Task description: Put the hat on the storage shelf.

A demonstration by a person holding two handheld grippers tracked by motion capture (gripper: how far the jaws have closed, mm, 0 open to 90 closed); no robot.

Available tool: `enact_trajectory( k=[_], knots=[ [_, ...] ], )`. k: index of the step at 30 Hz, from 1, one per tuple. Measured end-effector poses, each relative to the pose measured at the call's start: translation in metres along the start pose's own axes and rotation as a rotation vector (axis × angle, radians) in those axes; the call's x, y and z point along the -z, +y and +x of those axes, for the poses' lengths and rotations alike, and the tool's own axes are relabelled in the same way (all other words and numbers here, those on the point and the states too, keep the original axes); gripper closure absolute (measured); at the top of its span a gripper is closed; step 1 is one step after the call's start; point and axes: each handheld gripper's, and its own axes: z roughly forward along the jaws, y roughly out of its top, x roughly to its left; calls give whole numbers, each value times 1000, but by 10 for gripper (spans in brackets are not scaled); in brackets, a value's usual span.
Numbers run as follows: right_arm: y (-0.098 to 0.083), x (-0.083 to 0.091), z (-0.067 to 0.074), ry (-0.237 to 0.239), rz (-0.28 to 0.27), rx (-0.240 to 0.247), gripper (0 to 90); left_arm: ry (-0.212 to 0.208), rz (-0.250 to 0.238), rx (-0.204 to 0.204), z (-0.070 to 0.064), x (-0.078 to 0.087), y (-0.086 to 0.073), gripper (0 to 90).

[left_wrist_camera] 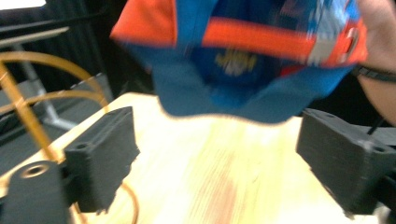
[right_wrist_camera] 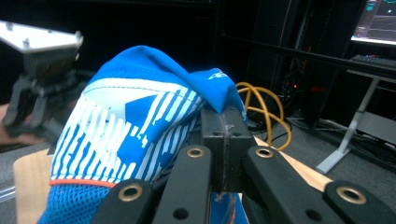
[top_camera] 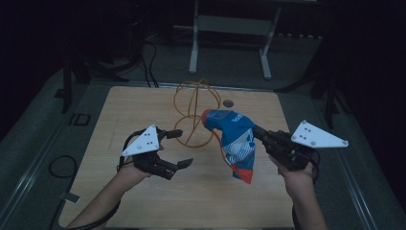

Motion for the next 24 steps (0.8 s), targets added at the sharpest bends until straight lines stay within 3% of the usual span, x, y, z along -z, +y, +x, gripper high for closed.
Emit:
enact_trajectory(
  k=[3,8,14,16,17,19,24],
  knots=[
    [7,-8,-7,-21,5,6,900,54,7,20,3,6,-15,18],
    [17,-23,-17,-49,9,11,900,130,32,47,6,19,-40,17],
    [32,-48,-30,-87,6,10,900,204,-7,119,9,39,-73,18],
    [37,-57,-35,-99,6,13,900,225,3,136,7,46,-85,18],
    [37,-57,-35,-99,6,13,900,225,3,136,7,46,-85,18],
    [45,-73,-40,-116,18,18,900,265,29,122,3,48,-97,18],
    [57,-103,-46,-150,32,32,900,315,20,127,-3,51,-117,18]
  ],
)
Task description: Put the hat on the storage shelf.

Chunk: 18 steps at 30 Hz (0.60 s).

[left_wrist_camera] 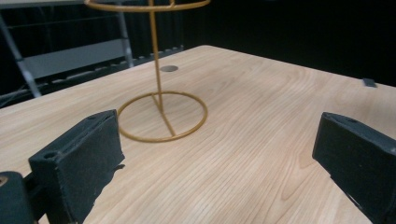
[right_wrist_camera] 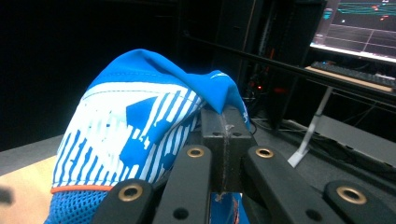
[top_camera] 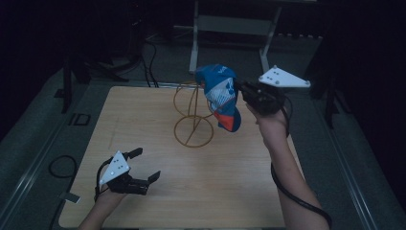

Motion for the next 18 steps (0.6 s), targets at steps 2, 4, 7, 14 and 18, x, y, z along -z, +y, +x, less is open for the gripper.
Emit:
enact_trajectory(
  k=[2,4,7,14,18],
  knots=[
    [5,-14,0,-15,10,8,900,14,-14,15,0,1,-7,18],
    [10,-28,1,-29,19,14,900,20,-26,29,1,2,-12,18],
    [14,-51,6,-20,34,14,900,30,-37,49,2,2,-18,18],
    [18,-98,21,43,69,16,900,39,-30,23,1,4,-22,18],
    [20,-117,32,82,85,32,900,41,-42,31,2,5,-23,18]
  ],
)
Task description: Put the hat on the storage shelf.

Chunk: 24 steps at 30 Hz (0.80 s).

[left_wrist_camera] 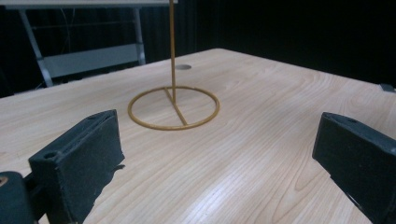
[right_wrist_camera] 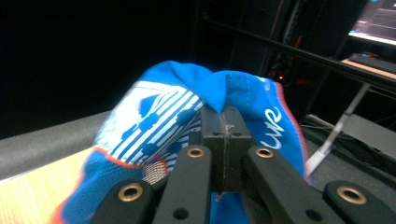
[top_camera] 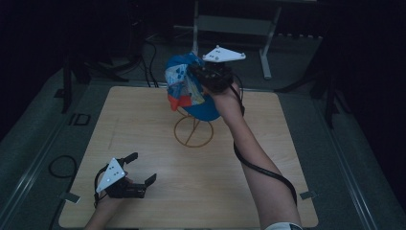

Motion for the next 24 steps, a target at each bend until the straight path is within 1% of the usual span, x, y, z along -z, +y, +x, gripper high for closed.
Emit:
enact_trajectory(
  k=[3,4,7,9,11,13,16,21,22,24],
  knots=[
    [1,-10,4,17,7,15,900,-3,-6,17,1,0,-1,18],
    [0,-13,4,17,15,11,900,-2,-2,18,2,0,-1,18],
    [-8,-25,-1,45,50,-32,900,-6,3,21,1,0,-3,18],
    [-14,-31,-4,42,74,-36,900,-10,6,19,2,0,-3,18],
    [-22,-36,-8,55,101,-55,900,-12,10,23,2,0,-3,18],
    [-27,-40,-10,46,125,-57,900,-19,12,26,2,-1,-3,18],
    [-32,-41,-13,38,138,-59,900,-23,17,23,1,-2,-4,18],
    [-43,-38,-17,53,168,-74,890,-34,25,26,0,-3,-5,18],
    [-43,-38,-17,53,168,-74,890,-34,25,26,0,-3,-5,18],
    [-49,-34,-19,68,165,-84,864,-40,26,28,0,-3,-5,18]
  ],
)
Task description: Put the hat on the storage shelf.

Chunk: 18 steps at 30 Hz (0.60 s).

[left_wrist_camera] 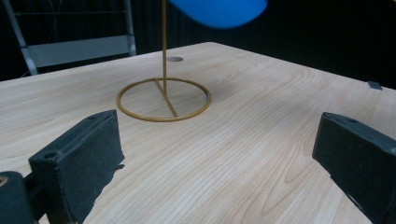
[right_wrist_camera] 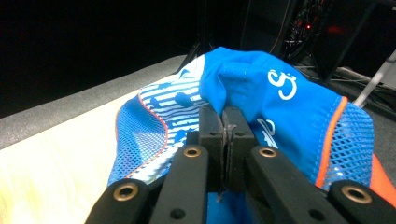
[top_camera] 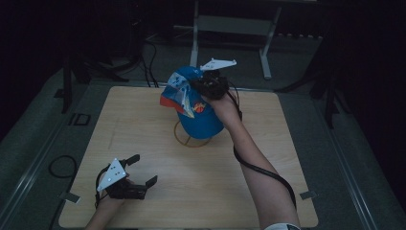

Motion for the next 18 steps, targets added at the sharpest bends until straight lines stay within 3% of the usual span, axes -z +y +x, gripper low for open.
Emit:
enact_trajectory(
  k=[6,18],
  knots=[
    [-5,13,-5,-2,-33,-25,738,-4,4,2,-1,-1,-1,18],
    [-18,30,-22,-46,-35,-82,674,-16,6,7,-1,-2,-2,18]
  ],
)
